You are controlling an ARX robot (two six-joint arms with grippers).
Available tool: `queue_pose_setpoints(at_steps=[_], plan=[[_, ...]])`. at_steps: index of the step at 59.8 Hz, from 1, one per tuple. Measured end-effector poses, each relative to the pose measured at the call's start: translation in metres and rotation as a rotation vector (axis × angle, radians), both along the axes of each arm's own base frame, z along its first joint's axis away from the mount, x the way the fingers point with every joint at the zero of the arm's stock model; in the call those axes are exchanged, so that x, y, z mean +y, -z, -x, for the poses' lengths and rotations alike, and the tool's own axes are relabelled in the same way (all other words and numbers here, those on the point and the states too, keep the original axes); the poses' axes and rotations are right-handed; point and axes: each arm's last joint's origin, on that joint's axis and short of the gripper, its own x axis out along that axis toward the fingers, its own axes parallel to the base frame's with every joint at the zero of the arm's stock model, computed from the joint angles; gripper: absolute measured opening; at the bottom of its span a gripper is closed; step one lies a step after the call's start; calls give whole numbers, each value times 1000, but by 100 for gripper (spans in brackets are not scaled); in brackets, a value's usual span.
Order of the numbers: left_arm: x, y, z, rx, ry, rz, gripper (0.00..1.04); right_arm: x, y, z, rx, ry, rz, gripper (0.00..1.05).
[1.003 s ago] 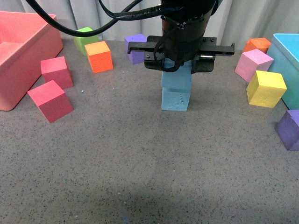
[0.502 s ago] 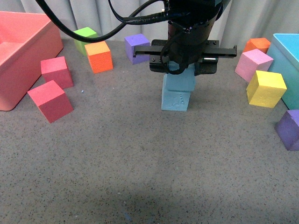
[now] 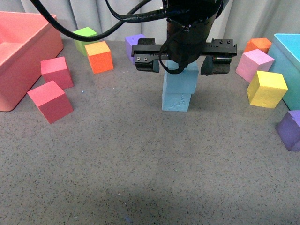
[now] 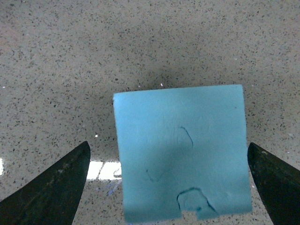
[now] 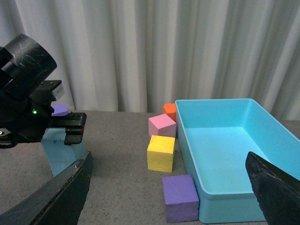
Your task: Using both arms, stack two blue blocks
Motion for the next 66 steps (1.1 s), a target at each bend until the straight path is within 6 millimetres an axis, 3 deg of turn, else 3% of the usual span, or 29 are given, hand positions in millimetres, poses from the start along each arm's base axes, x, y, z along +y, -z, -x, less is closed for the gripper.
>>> queue_pose_setpoints(at_steps=[9, 12, 14, 20, 28, 31, 39, 54, 66], plan=[[5, -18, 6, -45, 11, 19, 98, 0, 0, 0, 0, 0, 0, 95], [14, -16, 7, -279, -29, -34, 88, 0, 0, 0, 0, 0, 0, 95], [31, -11, 17, -428, -33, -82, 79, 0, 0, 0, 0, 0, 0, 95], [76, -3, 43, -643, -40, -46, 63, 0, 0, 0, 0, 3, 0, 95], [143, -26, 88, -916, -102, 38, 38, 0, 0, 0, 0, 2, 0, 95], [169, -29, 109, -934, -113, 29, 25, 0, 0, 0, 0, 0, 0, 95], [199, -16, 143, -884, -94, 7, 4, 0, 0, 0, 0, 0, 0, 95], [238, -18, 191, -890, -83, 1, 4, 0, 0, 0, 0, 1, 0, 95], [254, -16, 216, -881, -87, -3, 4, 0, 0, 0, 0, 0, 0, 95]])
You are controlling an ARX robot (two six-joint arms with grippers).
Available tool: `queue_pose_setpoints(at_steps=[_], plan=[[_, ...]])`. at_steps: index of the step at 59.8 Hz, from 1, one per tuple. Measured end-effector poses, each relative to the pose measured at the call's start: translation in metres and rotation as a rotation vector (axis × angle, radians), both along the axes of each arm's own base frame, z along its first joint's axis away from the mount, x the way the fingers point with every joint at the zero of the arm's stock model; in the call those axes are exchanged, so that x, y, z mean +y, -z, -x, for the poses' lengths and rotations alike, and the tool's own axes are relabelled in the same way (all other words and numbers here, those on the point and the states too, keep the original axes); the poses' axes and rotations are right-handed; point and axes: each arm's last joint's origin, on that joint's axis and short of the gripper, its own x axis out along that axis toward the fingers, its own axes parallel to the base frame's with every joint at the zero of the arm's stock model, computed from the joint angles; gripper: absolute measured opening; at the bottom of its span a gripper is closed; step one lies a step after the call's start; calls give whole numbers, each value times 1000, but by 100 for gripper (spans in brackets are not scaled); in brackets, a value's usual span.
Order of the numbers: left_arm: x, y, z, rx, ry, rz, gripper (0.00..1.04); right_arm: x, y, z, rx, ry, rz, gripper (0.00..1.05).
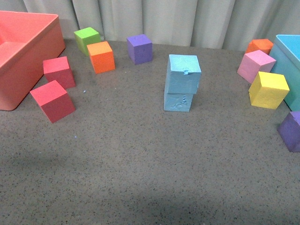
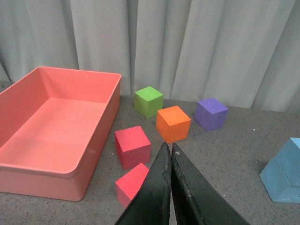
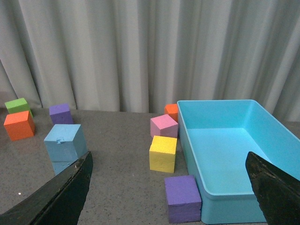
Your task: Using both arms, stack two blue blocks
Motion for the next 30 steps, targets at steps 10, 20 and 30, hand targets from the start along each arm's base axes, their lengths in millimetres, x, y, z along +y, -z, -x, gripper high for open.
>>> queue_pose_setpoints(at_steps=[10, 20, 30], plan=[[10, 0, 20, 0, 2, 0, 4, 0, 0, 0, 0, 0, 0, 95], [18, -1, 35, -1, 3, 1, 4, 0, 0, 0, 0, 0, 0, 95], [27, -2, 47, -5, -4, 1, 4, 0, 0, 0, 0, 1, 0, 95]])
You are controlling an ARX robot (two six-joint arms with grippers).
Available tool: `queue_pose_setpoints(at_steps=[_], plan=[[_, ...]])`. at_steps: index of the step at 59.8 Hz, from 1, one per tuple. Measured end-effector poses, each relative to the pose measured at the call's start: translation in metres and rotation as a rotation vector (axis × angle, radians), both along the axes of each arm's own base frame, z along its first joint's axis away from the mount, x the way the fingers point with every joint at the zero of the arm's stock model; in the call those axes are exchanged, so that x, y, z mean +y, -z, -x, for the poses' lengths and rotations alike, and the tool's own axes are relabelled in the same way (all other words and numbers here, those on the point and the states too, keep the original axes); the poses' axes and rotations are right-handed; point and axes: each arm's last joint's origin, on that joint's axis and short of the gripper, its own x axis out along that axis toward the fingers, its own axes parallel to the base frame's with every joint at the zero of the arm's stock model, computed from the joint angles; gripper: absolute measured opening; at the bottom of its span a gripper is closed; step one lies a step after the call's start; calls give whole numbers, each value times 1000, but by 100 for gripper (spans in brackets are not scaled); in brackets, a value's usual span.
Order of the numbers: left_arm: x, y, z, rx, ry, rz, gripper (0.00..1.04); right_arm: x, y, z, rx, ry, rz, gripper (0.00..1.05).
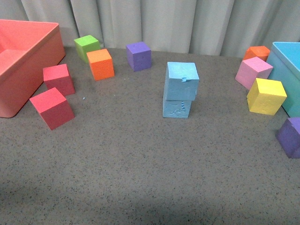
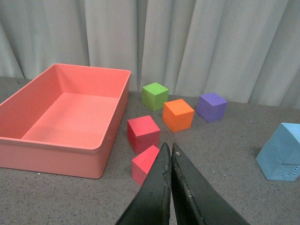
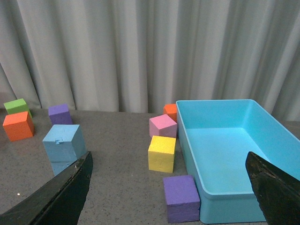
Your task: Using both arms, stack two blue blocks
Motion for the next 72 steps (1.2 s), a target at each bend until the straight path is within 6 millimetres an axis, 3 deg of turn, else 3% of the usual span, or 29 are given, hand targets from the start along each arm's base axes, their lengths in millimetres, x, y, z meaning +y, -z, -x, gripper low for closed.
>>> queue_pose_setpoints(at_steps=[43, 72], plan=[[0, -10, 30, -33, 2, 0, 4, 0, 0, 0, 0, -1, 0, 95], [0, -10, 40, -34, 2, 0, 4, 0, 0, 0, 0, -1, 0, 95]])
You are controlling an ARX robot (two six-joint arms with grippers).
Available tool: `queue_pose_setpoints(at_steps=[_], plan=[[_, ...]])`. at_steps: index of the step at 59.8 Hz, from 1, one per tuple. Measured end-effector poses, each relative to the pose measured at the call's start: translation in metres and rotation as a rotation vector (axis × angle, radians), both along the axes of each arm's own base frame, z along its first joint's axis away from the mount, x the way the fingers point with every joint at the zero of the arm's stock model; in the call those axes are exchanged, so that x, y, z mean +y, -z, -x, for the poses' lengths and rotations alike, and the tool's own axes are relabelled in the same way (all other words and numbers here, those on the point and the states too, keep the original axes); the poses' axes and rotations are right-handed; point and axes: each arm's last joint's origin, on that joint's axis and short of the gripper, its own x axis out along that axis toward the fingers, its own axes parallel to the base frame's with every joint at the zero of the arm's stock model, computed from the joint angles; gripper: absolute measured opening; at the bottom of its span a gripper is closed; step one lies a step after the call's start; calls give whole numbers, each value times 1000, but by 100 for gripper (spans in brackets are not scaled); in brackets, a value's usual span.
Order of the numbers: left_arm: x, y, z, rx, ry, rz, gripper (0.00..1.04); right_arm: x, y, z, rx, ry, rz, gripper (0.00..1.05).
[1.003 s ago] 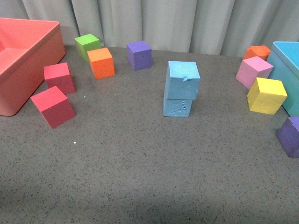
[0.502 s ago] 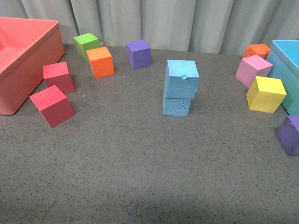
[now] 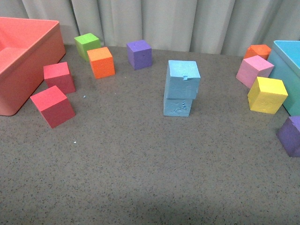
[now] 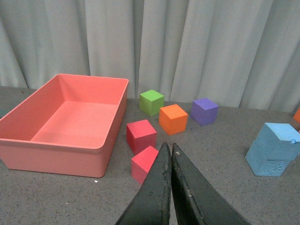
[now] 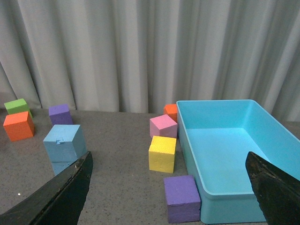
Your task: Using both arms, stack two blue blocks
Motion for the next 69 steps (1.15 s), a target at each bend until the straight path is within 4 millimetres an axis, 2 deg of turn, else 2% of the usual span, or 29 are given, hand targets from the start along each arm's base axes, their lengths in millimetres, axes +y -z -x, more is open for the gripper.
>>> queue_pose_setpoints(at_steps=[9, 18, 46, 49, 52, 69], plan=[[0, 3, 11, 14, 1, 0, 4, 0, 0, 0, 0, 1, 0, 95], [0, 3, 12, 8, 1, 0, 5, 0, 0, 0, 0, 0, 0, 95], [0, 3, 12, 6, 1, 0, 88, 0, 0, 0, 0, 0, 0, 95], [0, 3, 12, 6, 1, -2, 100, 0, 0, 0, 0, 0, 0, 95], [0, 3, 12, 6, 1, -2, 97, 0, 0, 0, 0, 0, 0, 95], [0, 3, 12, 6, 1, -2, 98, 0, 0, 0, 0, 0, 0, 95]])
